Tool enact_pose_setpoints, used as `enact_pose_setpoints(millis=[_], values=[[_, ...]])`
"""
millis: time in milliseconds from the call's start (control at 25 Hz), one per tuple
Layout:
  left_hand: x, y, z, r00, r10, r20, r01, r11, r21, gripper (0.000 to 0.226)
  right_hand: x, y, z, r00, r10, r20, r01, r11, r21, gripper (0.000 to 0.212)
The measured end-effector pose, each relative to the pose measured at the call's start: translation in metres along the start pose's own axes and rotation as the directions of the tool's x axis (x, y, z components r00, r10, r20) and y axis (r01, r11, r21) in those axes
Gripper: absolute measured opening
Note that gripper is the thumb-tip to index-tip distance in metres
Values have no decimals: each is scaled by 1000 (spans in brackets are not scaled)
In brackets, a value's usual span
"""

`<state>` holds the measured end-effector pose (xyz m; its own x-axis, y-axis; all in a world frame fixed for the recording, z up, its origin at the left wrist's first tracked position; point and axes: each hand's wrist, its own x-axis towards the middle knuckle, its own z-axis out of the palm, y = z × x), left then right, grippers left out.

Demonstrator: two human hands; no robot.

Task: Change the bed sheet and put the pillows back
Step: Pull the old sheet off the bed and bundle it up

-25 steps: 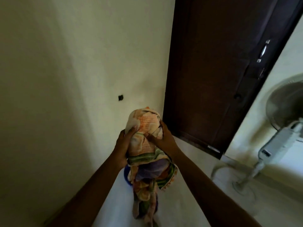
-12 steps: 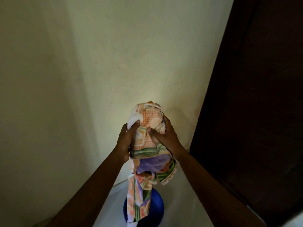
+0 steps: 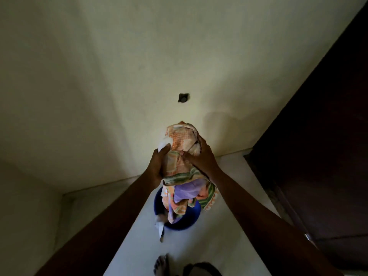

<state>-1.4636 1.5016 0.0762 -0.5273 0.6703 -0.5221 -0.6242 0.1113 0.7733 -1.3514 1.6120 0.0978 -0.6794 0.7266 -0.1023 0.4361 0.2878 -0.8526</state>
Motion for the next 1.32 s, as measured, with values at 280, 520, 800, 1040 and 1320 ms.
enact_pose_setpoints(millis=[280,520,800,1040,1320], values=[[98,-87,-20,920,-232,-316,214,973,-89,88,79,112,54,955,136,263,-116,989,-92,101],[141,-117,-12,760,-345,-551,314,937,-153,31,122,173,76,857,227,463,-139,967,-215,89],[107,-156,-30,665,-301,-683,463,884,61,35,117,201,92,678,323,660,-34,911,-410,48],[46,-154,-35,644,-217,-734,460,876,145,36,80,164,91,630,302,716,111,877,-467,51],[-102,-188,-86,618,-154,-771,298,953,48,36,-23,101,139,569,234,788,206,887,-413,30]])
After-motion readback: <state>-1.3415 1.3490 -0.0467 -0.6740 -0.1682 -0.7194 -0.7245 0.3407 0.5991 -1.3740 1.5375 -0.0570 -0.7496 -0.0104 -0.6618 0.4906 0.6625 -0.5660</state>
